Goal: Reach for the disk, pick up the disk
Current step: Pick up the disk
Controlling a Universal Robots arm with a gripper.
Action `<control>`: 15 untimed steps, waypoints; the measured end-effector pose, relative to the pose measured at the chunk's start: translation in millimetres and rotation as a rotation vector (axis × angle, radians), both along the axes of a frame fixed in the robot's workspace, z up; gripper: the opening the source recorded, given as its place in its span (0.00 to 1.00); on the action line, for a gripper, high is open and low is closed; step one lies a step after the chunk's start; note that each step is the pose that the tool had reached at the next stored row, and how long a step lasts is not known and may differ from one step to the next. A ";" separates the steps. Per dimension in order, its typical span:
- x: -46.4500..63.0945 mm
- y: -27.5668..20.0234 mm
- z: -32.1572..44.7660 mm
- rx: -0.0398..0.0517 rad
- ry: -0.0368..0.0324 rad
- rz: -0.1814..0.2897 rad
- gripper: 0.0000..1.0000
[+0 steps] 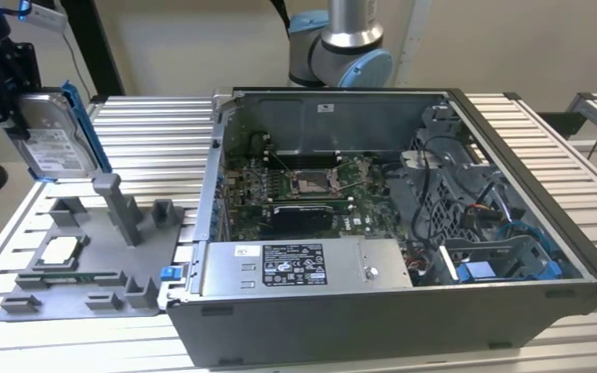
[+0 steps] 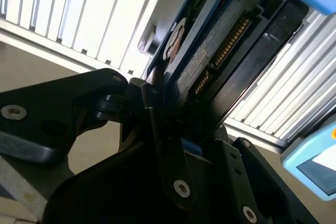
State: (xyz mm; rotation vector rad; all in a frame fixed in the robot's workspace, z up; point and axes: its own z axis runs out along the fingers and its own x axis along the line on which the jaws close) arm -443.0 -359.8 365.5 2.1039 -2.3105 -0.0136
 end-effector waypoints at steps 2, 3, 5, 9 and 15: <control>0.0 0.0 2.1 0.0000 0.0000 0.000 0.00; 0.0 0.0 3.2 0.0000 0.0000 0.000 0.00; 0.0 0.0 5.6 0.0000 0.0000 0.000 0.00; 0.1 -0.1 11.3 0.0000 0.0000 0.000 0.00; 0.0 0.0 19.1 0.0000 0.0000 0.000 0.00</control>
